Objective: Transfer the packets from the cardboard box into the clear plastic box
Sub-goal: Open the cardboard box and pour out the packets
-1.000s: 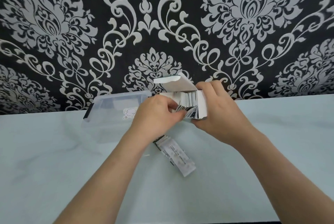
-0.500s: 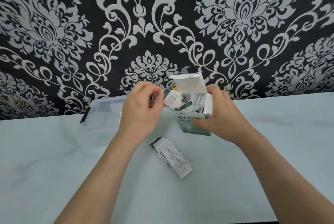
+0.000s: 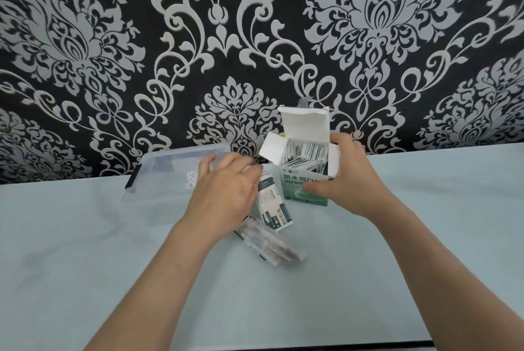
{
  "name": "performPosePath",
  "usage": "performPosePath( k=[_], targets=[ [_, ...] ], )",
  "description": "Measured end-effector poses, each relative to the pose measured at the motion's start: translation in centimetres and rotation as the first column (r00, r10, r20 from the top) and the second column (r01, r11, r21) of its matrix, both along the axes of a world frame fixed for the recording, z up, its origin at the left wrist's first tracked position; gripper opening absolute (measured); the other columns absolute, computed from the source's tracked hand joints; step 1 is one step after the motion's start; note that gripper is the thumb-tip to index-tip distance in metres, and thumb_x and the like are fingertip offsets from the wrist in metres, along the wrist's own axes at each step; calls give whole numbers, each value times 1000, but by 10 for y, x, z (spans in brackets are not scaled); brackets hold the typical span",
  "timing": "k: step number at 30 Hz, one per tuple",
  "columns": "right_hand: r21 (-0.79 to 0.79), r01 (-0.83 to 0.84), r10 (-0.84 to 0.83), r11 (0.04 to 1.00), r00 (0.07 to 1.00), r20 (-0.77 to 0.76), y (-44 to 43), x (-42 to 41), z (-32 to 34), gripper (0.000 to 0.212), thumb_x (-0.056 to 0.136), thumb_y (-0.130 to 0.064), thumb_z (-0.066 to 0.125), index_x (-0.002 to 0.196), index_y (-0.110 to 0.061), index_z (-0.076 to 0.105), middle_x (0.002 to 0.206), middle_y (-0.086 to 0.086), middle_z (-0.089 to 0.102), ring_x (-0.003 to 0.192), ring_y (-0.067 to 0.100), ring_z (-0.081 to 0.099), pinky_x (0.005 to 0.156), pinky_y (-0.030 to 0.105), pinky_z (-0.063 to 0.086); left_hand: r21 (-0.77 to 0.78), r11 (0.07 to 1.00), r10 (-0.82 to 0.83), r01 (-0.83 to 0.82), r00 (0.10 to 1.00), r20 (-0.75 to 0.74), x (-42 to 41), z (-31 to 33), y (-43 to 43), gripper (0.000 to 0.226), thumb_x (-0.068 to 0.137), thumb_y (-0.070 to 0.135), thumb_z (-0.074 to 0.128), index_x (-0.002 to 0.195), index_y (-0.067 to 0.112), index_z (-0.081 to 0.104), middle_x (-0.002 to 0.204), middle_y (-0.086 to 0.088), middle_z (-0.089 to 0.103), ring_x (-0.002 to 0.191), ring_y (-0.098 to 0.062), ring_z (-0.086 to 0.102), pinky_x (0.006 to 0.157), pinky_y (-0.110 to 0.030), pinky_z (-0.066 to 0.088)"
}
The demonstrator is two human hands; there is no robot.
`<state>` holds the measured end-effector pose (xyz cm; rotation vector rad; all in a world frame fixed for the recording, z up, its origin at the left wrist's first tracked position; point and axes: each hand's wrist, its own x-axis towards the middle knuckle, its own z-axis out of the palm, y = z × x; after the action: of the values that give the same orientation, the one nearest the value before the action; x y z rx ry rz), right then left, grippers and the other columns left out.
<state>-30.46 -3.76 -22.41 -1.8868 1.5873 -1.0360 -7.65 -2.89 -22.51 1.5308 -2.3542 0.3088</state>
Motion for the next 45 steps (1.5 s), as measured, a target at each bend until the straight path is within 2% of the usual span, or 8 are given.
performPosePath(
  k=[4, 10, 14, 16, 21, 26, 35, 45],
  targets=[
    [28, -59, 59, 998, 998, 4, -2, 7, -5, 78, 64, -23, 88, 117, -35, 33, 120, -6, 40, 108, 5, 32, 73, -2, 33, 75, 987, 132, -140, 986, 104, 15, -5, -4, 39, 96, 45, 36, 120, 27, 63, 150, 7, 36, 142, -18, 21, 109, -50, 24],
    [41, -110, 107, 993, 992, 61, 2, 20, -9, 80, 62, -23, 90, 122, -32, 38, 122, -6, 45, 115, 12, 42, 89, 24, 39, 75, 970, 217, -233, 960, 179, 25, -2, 1, 25, 90, 20, 52, 107, 22, 71, 152, 7, 33, 134, -20, 24, 95, -42, 31],
    [-74, -69, 75, 995, 994, 82, 8, 34, -9, 77, 65, -24, 88, 121, -37, 37, 116, -17, 43, 108, 1, 37, 83, 3, 33, 77, 937, 325, -340, 931, 167, 37, -2, 4, 30, 80, 1, 54, 99, 16, 72, 148, 7, 39, 120, -23, 29, 77, -37, 23],
    [-213, -19, 14, 977, 1000, -27, 10, 39, -8, 73, 71, -22, 83, 129, -31, 41, 123, -12, 46, 113, 4, 39, 91, 13, 39, 76, 913, 387, -401, 909, 154, 41, 1, 4, 31, 82, 4, 52, 101, 17, 72, 146, 8, 42, 118, -23, 33, 76, -36, 25],
    [-368, -4, -88, 930, 969, -233, 9, 43, -10, 87, 70, -16, 82, 141, -26, 33, 129, 3, 50, 115, 21, 46, 91, 30, 42, -245, 964, 13, -102, 940, -340, 26, 22, 13, 26, 80, 18, 46, 81, 13, 71, 86, 2, 68, 83, -20, 54, 72, -35, 48],
    [-488, -77, -102, 870, 939, -330, 16, 52, -4, 83, 67, -13, 80, 140, -15, 40, 128, 5, 52, 116, 27, 49, 88, 45, 47, 172, 984, 70, 56, 759, -647, -19, 19, 20, 28, 90, 28, 61, 118, 27, 64, 96, 11, 69, 84, -8, 63, 79, -30, 52],
    [-544, -122, -138, 830, 900, -413, 17, 62, -11, 63, 74, -18, 77, 131, -16, 50, 128, -1, 54, 121, 18, 46, 86, 38, 37, 352, 917, 290, 189, 292, -911, -16, 20, 10, 17, 78, 3, 75, 89, 15, 69, 79, -1, 70, 70, -8, 64, 62, -17, 52],
    [-458, -41, -163, 888, 903, -398, 12, 48, -15, 76, 62, -28, 86, 123, -24, 41, 121, 4, 41, 110, 23, 41, 78, 47, 49, 354, 934, 281, 51, 509, -814, -1, 13, 8, 10, 82, 15, 75, 76, 21, 70, 75, 5, 71, 72, -6, 67, 69, -20, 53]
  ],
)
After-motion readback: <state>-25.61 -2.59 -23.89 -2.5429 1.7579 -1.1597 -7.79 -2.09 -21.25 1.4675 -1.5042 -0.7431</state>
